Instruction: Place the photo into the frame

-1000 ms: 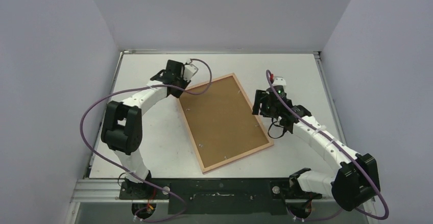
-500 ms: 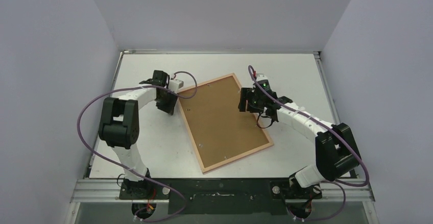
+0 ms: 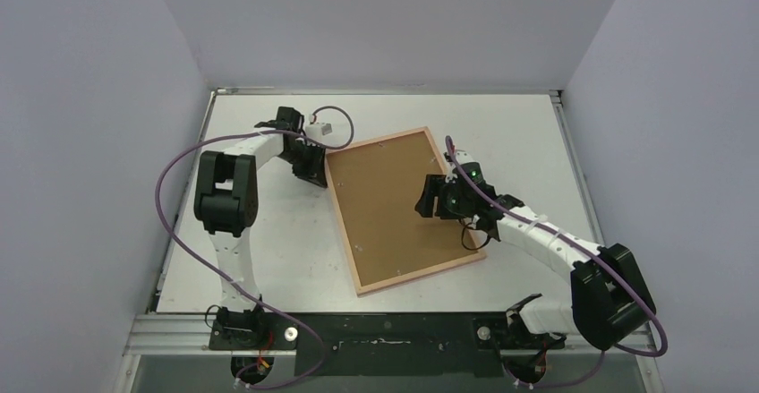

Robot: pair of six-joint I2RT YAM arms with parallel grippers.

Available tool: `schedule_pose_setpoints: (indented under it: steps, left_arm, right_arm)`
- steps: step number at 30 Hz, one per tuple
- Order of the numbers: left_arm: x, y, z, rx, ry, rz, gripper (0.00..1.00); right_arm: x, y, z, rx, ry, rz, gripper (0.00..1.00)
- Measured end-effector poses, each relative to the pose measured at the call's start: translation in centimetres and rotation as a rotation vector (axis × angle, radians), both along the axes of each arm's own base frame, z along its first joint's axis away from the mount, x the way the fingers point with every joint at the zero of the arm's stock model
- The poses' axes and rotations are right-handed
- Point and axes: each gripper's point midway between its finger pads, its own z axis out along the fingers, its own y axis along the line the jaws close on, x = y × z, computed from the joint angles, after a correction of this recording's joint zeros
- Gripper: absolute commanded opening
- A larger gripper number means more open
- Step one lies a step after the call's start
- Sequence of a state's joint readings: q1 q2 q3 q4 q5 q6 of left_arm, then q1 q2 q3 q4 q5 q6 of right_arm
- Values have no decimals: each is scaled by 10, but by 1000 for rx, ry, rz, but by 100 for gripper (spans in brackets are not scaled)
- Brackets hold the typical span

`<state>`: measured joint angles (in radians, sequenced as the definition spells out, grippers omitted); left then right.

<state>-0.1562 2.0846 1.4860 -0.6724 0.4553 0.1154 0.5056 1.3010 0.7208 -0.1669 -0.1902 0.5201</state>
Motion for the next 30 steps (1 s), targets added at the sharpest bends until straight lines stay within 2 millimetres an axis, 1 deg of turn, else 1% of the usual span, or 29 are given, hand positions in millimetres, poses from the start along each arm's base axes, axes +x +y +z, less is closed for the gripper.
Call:
schedule_pose_setpoints:
  steps: [3, 5, 6, 9, 13, 17, 20, 22, 26, 29, 30]
  left_arm:
    - [5, -11, 3, -59, 27, 5, 17]
    - [3, -16, 5, -90, 42, 6, 19]
    - [1, -17, 7, -106, 55, 9, 20]
    - [-5, -22, 11, -150, 92, 19, 21]
    - [-7, -25, 17, -183, 123, 52, 22]
    - [-2, -28, 24, -198, 132, 90, 22]
    - [6, -28, 28, -196, 120, 114, 21]
    - [10, -27, 28, -190, 118, 135, 20]
    - [14, -26, 18, -177, 130, 161, 17]
    - [14, -26, 10, -170, 151, 174, 16]
    - [15, -26, 10, -174, 154, 175, 15]
  right_arm:
    - [-2, 6, 1, 31, 4, 20, 70]
    - [2, 15, 3, 61, -11, 45, 72]
    - [5, 22, 4, 78, -15, 69, 73]
    - [23, 53, 9, 142, -28, 172, 76]
    - [53, 102, 18, 234, -61, 348, 76]
    - [70, 135, 17, 299, -86, 467, 77]
    - [77, 153, 10, 336, -84, 532, 76]
    - [81, 164, 5, 356, -80, 565, 76]
    - [87, 181, -5, 375, -71, 605, 76]
    - [89, 189, -8, 386, -68, 624, 75]
    - [90, 191, -10, 388, -68, 627, 75]
